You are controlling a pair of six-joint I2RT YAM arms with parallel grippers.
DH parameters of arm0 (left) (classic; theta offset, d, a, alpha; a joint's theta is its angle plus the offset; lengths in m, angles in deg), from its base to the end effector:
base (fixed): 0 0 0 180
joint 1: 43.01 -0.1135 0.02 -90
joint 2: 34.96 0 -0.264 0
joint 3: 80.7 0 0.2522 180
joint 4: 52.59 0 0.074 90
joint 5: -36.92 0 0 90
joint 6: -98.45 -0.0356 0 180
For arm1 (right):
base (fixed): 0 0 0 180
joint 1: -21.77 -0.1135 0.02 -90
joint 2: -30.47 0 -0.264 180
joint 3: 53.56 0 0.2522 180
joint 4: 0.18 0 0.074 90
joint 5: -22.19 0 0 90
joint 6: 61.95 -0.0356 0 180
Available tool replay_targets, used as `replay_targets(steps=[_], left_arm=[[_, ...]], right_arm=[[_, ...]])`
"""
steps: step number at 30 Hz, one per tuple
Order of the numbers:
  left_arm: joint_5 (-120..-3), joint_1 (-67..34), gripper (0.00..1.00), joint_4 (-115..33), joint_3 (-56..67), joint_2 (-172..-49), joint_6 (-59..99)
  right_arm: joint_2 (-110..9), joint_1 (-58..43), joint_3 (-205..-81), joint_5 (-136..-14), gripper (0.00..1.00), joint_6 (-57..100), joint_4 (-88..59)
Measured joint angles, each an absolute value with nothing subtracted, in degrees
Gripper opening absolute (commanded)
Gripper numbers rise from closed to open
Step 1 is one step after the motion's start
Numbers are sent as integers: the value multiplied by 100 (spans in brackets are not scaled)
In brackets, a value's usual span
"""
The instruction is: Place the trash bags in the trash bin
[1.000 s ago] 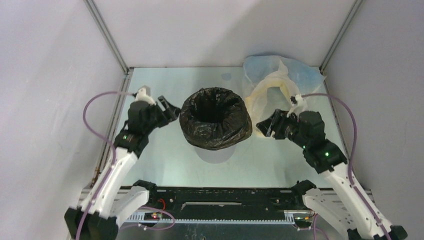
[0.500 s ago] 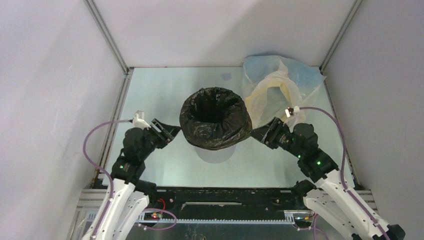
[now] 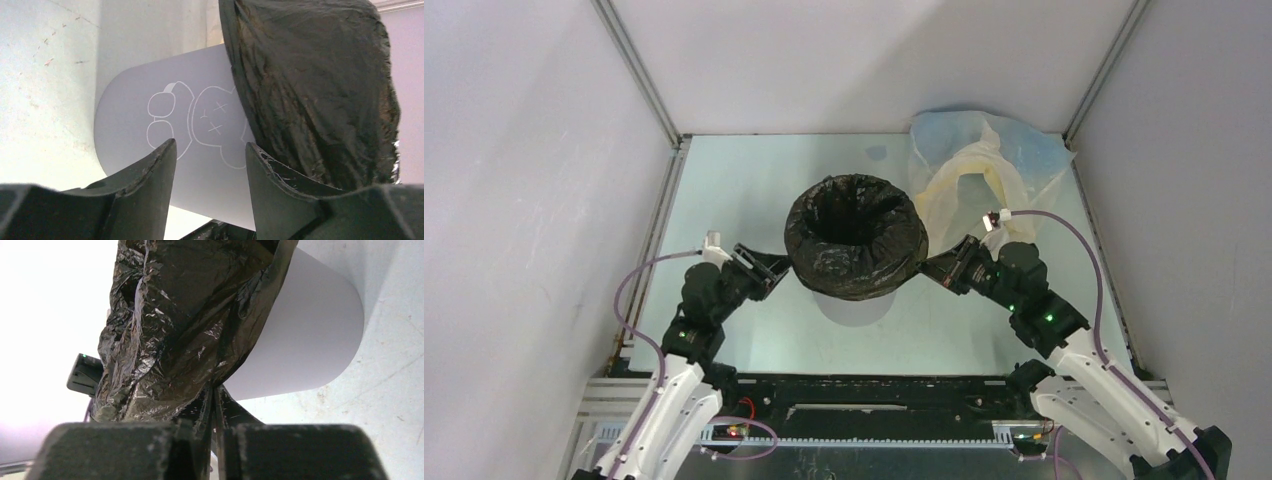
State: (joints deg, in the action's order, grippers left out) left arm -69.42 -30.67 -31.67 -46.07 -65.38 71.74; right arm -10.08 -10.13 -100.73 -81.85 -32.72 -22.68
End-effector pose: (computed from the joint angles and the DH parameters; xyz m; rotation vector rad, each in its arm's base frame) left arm 0.1419 -0.0413 0.2346 -0.6715 1.9089 -1.1459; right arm 0.1434 0.0994 0.2845 0.3279 2.0418 1.2999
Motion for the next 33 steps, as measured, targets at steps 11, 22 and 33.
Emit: replay_targets(steps=[11, 22, 33], left_arm=[[-6767, -3159, 57, -3312, -5114, -5456, 8096], [-6864, -3163, 56, -3983, -5536, -5504, 8977], [-7172, -3168, 50, -4628, -5532, -5932, 9211]], right_arm=[[-1140, -1015, -9986, -8157, 0, -3148, -2235], [-1223, -1055, -9986, -8159, 0, -3049, -2193], [-1290, -1070, -9986, -8161, 0, -3012, -2193]])
